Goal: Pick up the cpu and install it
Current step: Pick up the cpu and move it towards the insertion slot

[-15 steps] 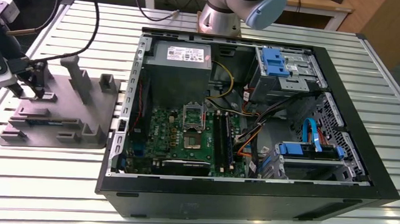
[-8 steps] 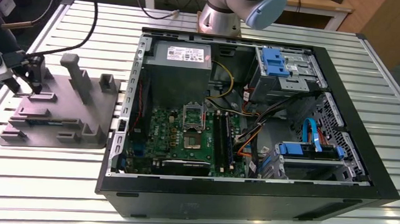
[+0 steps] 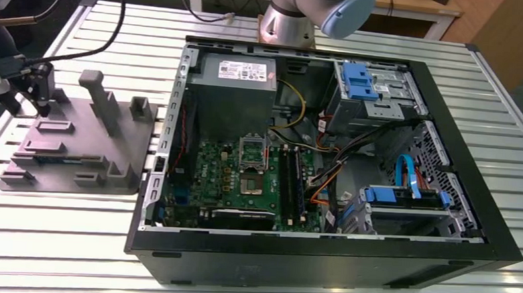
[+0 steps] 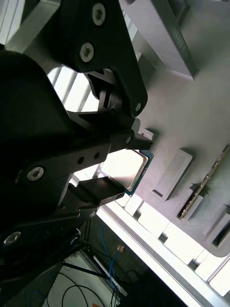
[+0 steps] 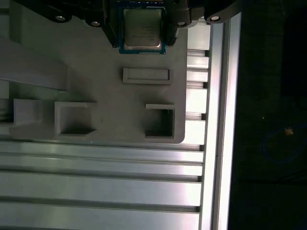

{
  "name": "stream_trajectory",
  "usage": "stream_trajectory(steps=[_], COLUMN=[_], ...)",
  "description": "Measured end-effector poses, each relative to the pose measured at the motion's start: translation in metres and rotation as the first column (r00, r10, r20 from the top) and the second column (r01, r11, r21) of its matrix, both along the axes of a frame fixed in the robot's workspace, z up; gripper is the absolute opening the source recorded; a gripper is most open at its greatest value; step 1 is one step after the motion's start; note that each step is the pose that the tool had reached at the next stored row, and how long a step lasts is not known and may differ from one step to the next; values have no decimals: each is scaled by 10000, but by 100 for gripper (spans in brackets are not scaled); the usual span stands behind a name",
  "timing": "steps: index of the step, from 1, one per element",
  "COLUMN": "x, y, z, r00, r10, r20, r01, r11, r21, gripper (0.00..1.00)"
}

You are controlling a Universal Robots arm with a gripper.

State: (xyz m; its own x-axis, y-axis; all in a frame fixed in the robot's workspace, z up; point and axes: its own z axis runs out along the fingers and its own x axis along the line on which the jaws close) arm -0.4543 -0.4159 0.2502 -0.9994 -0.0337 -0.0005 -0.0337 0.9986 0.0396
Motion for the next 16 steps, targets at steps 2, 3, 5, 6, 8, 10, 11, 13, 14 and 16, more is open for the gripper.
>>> stream_trajectory(steps=[2,3,5,6,8,10,11,13,14,16], x=[0,0,0,0,0,0,0,0,0,-1], y=[0,0,0,0,0,0,0,0,0,0], z=[32,43,43,43,44,45,45,45,48,63], r00=[10000,10000,10000,10000,10000,10000,10000,10000,10000,10000], r10=[0,0,0,0,0,0,0,0,0,0], r20=[-1,-1,1,2,0,-1,-1,-1,-2,-5], r01=[0,0,0,0,0,0,0,0,0,0], r11=[10000,10000,10000,10000,10000,10000,10000,10000,10000,10000], r21=[-1,-1,0,1,0,0,0,0,-1,-3], gripper=[47,47,47,47,47,47,47,47,47,47])
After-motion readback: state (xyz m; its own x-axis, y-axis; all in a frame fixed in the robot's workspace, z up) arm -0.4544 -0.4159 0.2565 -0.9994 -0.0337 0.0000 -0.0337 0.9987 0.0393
